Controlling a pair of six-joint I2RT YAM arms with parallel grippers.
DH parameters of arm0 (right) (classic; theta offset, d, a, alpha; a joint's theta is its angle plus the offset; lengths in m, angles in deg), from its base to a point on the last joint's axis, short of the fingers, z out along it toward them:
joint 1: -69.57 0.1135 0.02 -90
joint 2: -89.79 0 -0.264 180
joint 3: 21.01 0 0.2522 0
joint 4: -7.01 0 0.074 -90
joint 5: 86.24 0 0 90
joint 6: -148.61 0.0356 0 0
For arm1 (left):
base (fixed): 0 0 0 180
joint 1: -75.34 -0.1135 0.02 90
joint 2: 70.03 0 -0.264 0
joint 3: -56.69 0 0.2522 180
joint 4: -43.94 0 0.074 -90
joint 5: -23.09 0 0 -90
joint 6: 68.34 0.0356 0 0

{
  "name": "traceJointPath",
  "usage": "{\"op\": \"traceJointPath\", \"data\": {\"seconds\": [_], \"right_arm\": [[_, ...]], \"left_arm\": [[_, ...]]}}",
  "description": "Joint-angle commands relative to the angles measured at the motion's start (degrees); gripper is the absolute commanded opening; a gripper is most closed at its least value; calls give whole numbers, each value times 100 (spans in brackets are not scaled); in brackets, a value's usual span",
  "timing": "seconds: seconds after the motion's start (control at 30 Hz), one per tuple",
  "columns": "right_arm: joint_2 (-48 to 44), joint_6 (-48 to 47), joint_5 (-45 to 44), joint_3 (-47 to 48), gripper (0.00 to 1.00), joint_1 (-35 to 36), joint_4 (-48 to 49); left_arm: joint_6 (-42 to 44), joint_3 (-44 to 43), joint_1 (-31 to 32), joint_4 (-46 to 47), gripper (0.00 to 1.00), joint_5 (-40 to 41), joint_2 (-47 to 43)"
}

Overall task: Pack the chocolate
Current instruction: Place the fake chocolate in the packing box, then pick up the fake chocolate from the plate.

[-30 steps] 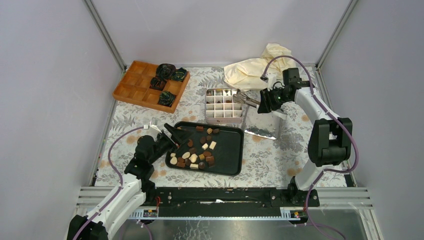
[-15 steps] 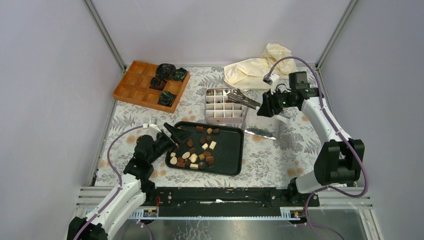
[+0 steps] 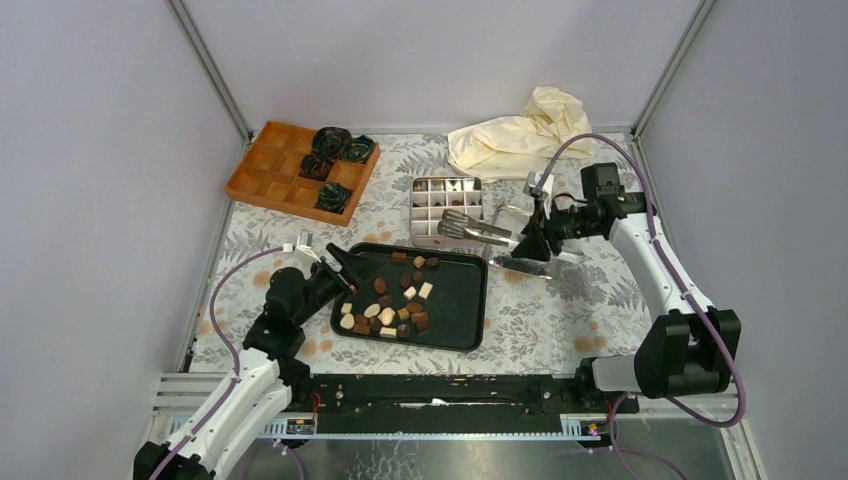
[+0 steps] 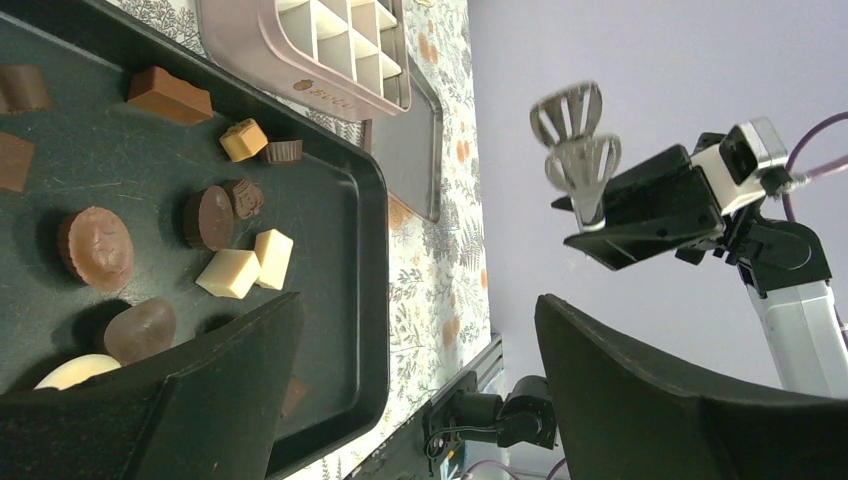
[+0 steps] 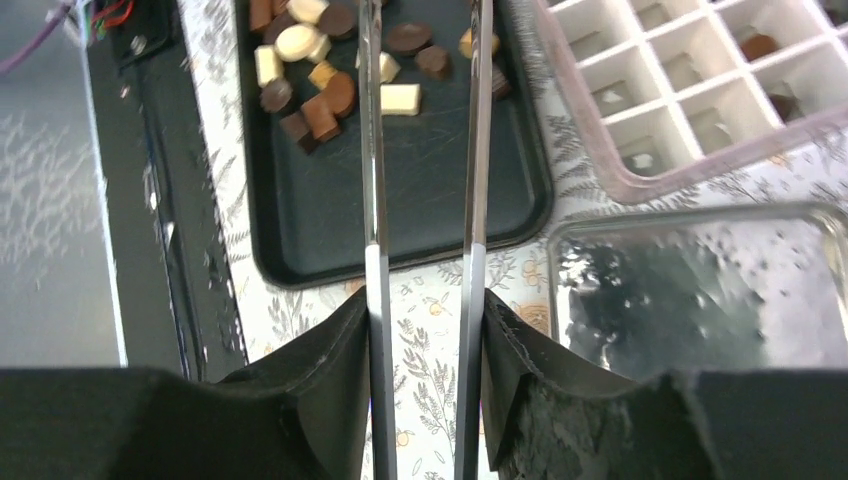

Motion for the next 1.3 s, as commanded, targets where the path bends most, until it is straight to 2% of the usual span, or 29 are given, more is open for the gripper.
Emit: {"op": "traceJointPath", "data": {"seconds": [0.0,0.17,0.53,0.77,1.27], "right_arm": [[-148,-1866,723,-94,44,109,-1162],[-196,-2525,465,-347,45,348,-1337],[-323,-2222,-566,-1078,46,1378,-474],[-337,-2215,-1223,-1413,46,1700,-99],[-18,-2569,-1722,-1536,46,2178,91]], "left_arm": [[207,-238,-35,-124,92,98,-72],[208,-234,-35,-134,92,131,-72],[216,-219,-35,-82,92,147,15],[191,-166,-37,-43,92,154,16],[155,-161,-35,-37,92,134,17]]}}
